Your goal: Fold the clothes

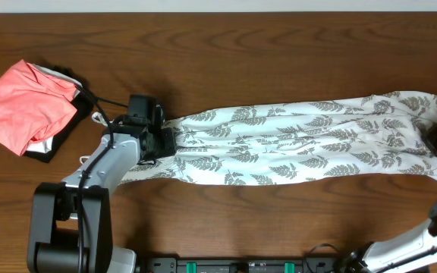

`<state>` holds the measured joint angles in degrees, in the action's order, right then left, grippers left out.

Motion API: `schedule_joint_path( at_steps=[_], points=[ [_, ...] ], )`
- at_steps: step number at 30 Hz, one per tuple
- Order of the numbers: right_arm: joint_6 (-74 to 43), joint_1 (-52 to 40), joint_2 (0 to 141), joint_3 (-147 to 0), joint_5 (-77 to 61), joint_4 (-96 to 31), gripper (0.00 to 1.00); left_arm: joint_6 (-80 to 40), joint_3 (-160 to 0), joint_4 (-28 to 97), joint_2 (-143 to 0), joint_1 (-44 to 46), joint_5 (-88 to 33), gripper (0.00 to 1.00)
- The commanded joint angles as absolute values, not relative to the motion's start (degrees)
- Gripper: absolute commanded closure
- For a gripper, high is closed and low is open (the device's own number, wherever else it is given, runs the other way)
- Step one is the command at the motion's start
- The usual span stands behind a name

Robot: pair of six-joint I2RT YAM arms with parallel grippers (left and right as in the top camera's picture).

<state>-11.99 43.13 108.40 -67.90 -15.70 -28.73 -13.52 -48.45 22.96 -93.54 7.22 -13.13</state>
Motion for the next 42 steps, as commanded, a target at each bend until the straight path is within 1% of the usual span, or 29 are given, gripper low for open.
schedule_joint_path(
  at_steps=[1, 5, 9, 14, 16, 19, 20, 21, 22, 23, 27, 29, 31, 32, 35, 37, 39, 42],
  points=[
    [-12.2, 42.7, 101.3, -71.7, -18.2, -32.5, 0.99, -13.6, -48.2, 23.3, -94.3, 7.2, -12.5, 0.65],
    [-12.2, 42.9, 97.2, -72.0, -16.2, -38.9, 0.99, -13.6, -48.2, 23.3, -94.3, 7.2, -12.5, 0.64],
    [-12.2, 42.9, 96.8, -71.6, -8.5, -43.6, 0.99, -13.6, -48.2, 23.5, -94.3, 7.2, -12.5, 0.64],
    [-12.2, 42.9, 96.8, -68.7, -0.4, -44.1, 0.99, -13.6, -48.2, 23.7, -94.4, 7.2, -12.5, 0.64],
    [-12.3, 43.0, 96.9, -67.3, 1.7, -43.3, 0.96, -13.6, -48.2, 23.7, -94.3, 7.2, -12.5, 0.64],
    [-13.3, 43.2, 97.3, -66.1, 2.8, -42.2, 0.95, -13.6, -48.2, 23.8, -94.3, 7.2, -12.5, 0.64],
    [-13.4, 43.2, 97.5, -65.8, 2.8, -42.0, 0.94, -13.6, -48.2, 23.9, -94.3, 7.2, -12.5, 0.64],
    [-13.5, 43.2, 97.8, -65.7, 2.8, -42.0, 0.89, -13.6, -48.2, 24.0, -94.3, 7.2, -12.5, 0.64],
    [-13.5, 43.2, 98.0, -65.6, 2.8, -42.0, 0.81, -13.6, -48.2, 24.1, -94.3, 7.2, -12.5, 0.64],
    [-13.5, 43.2, 98.1, -65.6, 2.8, -42.0, 0.76, -13.6, -48.2, 24.2, -94.3, 7.2, -12.5, 0.64],
    [-13.5, 43.2, 98.1, -65.6, 2.8, -41.9, 0.71, -13.6, -48.2, 24.3, -94.3, 7.2, -12.5, 0.64],
    [-13.5, 43.2, 98.1, -65.6, 2.4, -41.8, 0.71, -13.6, -48.2, 24.3, -94.3, 7.2, -12.5, 0.64],
    [-13.1, 43.2, 98.1, -66.2, -0.4, -41.3, 0.77, -13.6, -48.2, 24.3, -94.3, 7.2, -12.5, 0.64],
    [-11.8, 43.2, 98.1, -66.8, -3.5, -41.2, 0.82, -13.6, -48.2, 24.3, -94.3, 7.2, -12.5, 0.64],
    [-7.4, 43.2, 98.1, -69.5, -14.0, -41.7, 0.84, -13.6, -48.2, 24.3, -94.3, 7.2, -12.5, 0.64],
    [-7.4, 43.0, 98.1, -70.8, -17.4, -42.7, 0.89, -13.6, -48.2, 24.3, -94.3, 7.2, -12.5, 0.64],
    [-7.4, 43.0, 98.1, -70.7, -17.6, -43.2, 0.91, -13.6, -48.2, 24.4, -94.3, 7.2, -12.5, 0.64],
    [-7.4, 43.0, 99.4, -69.1, -10.9, -42.1, 0.91, -13.6, -48.2, 24.3, -94.3, 7.2, -12.5, 0.64]
  ],
)
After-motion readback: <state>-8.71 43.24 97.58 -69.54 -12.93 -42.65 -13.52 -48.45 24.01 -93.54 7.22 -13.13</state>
